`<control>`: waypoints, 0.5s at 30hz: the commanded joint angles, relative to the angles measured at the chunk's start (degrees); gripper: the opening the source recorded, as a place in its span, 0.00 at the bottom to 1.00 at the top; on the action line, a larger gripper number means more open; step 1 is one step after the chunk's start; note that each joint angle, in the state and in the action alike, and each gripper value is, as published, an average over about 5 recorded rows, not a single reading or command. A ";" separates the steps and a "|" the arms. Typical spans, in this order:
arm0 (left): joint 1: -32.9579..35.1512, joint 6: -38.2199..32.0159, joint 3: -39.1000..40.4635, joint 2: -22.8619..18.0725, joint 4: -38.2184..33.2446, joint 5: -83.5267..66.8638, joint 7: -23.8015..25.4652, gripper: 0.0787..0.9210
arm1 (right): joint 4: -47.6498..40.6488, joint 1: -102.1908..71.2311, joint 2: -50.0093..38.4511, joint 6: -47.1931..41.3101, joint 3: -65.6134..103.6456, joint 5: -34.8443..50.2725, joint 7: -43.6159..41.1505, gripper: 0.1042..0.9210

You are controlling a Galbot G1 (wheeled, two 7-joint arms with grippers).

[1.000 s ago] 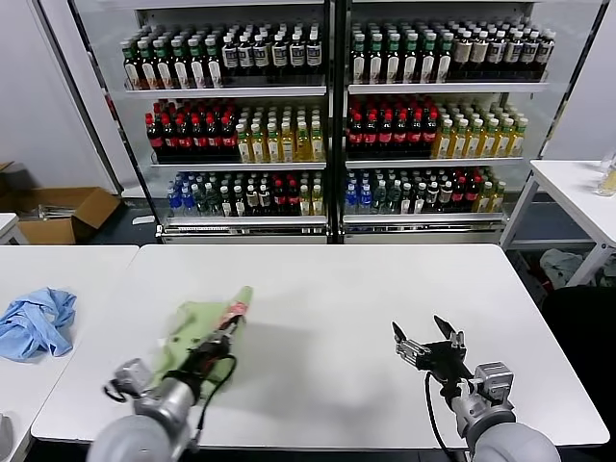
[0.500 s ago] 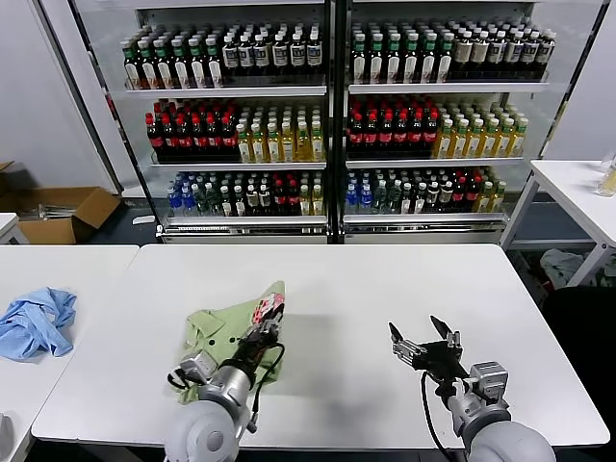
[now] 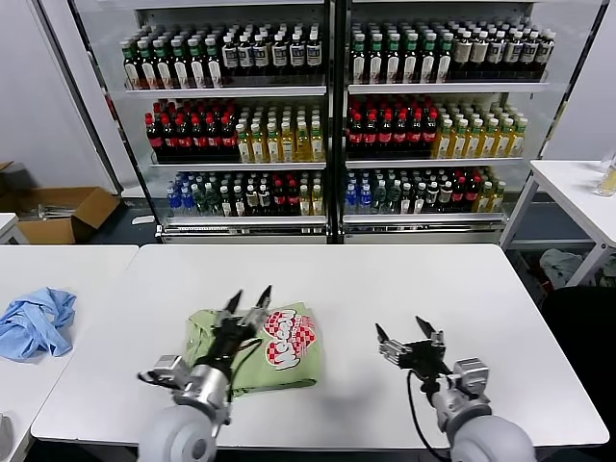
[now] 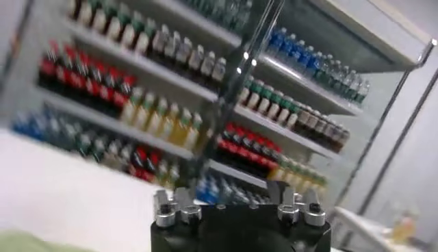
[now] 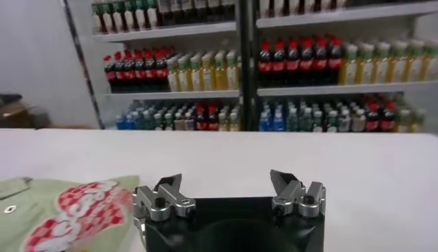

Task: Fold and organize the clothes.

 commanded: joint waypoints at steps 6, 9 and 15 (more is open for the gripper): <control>12.81 -7.72 -14.19 4.40 -2.91 16.99 4.26 0.87 | -25.05 22.92 9.80 -1.81 -25.41 4.70 1.83 0.88; 12.74 -7.27 -14.36 3.78 -2.64 16.79 4.00 0.88 | -27.78 24.19 10.28 -2.08 -26.00 5.30 2.32 0.88; 11.41 -6.53 -12.53 2.91 -2.16 16.77 4.05 0.88 | -29.15 23.69 10.54 -1.41 -24.91 5.87 1.92 0.88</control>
